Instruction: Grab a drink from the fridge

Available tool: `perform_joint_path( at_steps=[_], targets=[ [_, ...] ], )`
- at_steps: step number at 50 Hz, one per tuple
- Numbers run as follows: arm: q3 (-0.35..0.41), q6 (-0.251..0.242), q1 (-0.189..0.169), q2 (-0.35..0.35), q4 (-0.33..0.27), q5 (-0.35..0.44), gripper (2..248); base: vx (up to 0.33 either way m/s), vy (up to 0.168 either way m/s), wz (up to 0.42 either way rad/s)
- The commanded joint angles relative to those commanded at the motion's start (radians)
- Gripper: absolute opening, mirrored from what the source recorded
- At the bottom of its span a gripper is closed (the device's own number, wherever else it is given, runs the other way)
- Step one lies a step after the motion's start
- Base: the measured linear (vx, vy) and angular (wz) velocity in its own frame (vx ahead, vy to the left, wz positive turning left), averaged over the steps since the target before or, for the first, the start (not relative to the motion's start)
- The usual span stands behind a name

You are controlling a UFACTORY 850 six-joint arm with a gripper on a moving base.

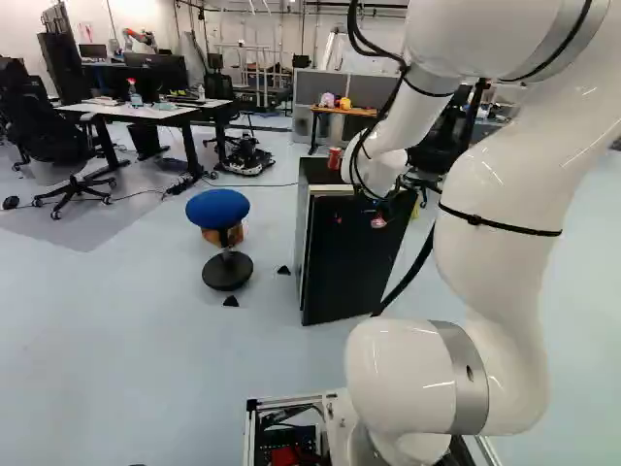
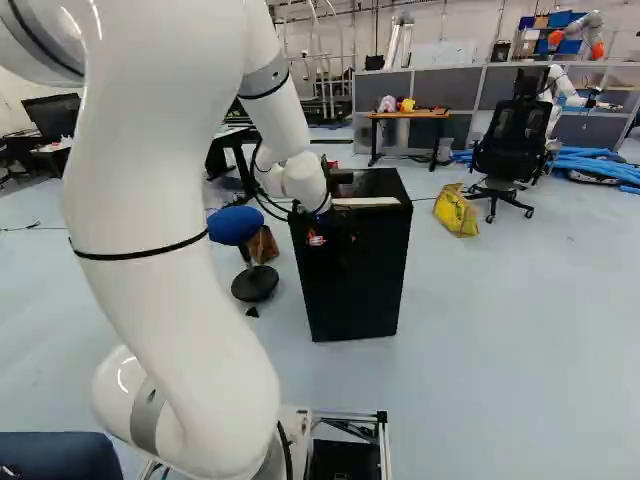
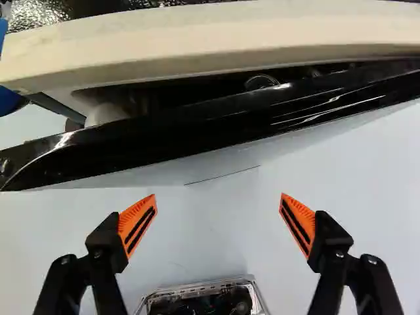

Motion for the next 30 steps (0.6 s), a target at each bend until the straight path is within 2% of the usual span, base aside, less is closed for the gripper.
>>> perform_joint_path(
  at_steps=[30],
  targets=[
    [-0.029,0.0,0.004,-0.023,0.0,0.0,247,0.0,0.0,0.0]
  ],
)
